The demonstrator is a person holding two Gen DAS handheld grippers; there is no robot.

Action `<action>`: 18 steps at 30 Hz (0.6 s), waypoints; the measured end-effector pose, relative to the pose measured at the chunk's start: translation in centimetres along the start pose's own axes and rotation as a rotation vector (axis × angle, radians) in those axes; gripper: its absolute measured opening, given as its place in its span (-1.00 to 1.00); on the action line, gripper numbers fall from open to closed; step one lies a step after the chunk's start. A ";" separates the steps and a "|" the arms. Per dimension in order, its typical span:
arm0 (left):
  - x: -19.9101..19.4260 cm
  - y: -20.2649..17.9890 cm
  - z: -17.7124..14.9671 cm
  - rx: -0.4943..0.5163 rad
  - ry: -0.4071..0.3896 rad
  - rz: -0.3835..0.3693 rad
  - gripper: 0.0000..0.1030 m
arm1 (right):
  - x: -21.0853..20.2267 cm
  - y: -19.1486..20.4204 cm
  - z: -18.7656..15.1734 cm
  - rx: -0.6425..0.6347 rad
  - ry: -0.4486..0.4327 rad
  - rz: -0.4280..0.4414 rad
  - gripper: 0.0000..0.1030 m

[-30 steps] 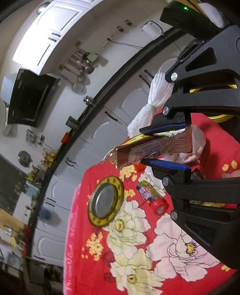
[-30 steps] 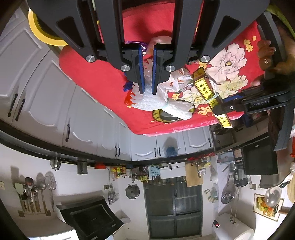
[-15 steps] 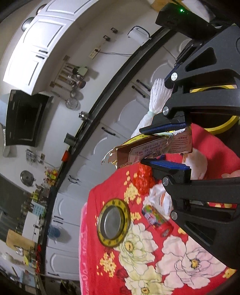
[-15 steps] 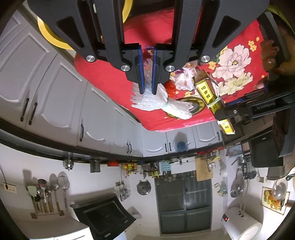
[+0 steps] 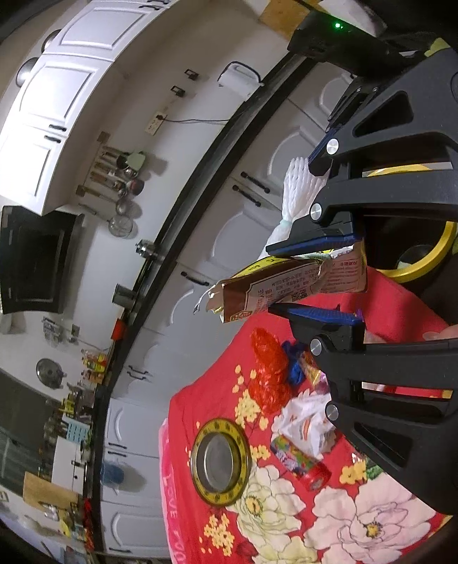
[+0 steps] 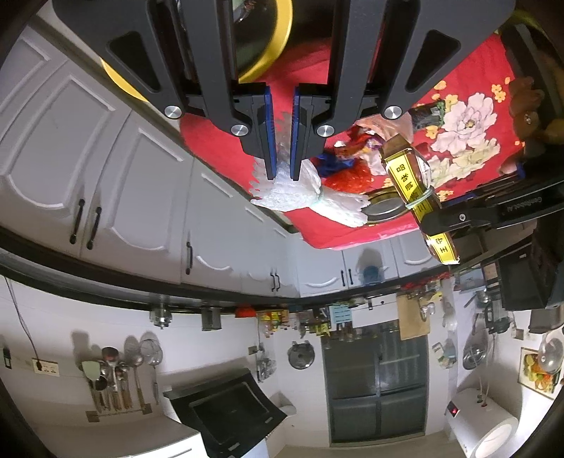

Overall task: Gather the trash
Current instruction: 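Carry the snack packet and white mesh bag with both tools over the bin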

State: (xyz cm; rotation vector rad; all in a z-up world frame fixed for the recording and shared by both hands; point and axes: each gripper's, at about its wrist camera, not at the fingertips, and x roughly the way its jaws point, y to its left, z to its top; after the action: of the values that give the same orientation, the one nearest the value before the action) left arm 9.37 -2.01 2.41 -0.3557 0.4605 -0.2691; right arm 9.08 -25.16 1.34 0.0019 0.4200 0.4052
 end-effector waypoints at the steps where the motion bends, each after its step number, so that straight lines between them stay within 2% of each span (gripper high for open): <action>1: 0.1 -0.2 0.0 0.003 0.003 -0.002 -0.60 | -0.1 -0.2 -0.2 0.002 0.001 -0.005 -0.85; 18: 3.1 -5.4 -2.2 0.079 0.068 -0.072 -0.60 | -3.2 -5.4 -2.0 0.039 0.010 -0.129 -0.85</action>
State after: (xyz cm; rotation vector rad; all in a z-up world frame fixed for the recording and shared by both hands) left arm 10.09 -8.48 1.50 -0.2865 0.5033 -0.3695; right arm 7.66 -31.50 0.28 0.0106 0.4357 0.2698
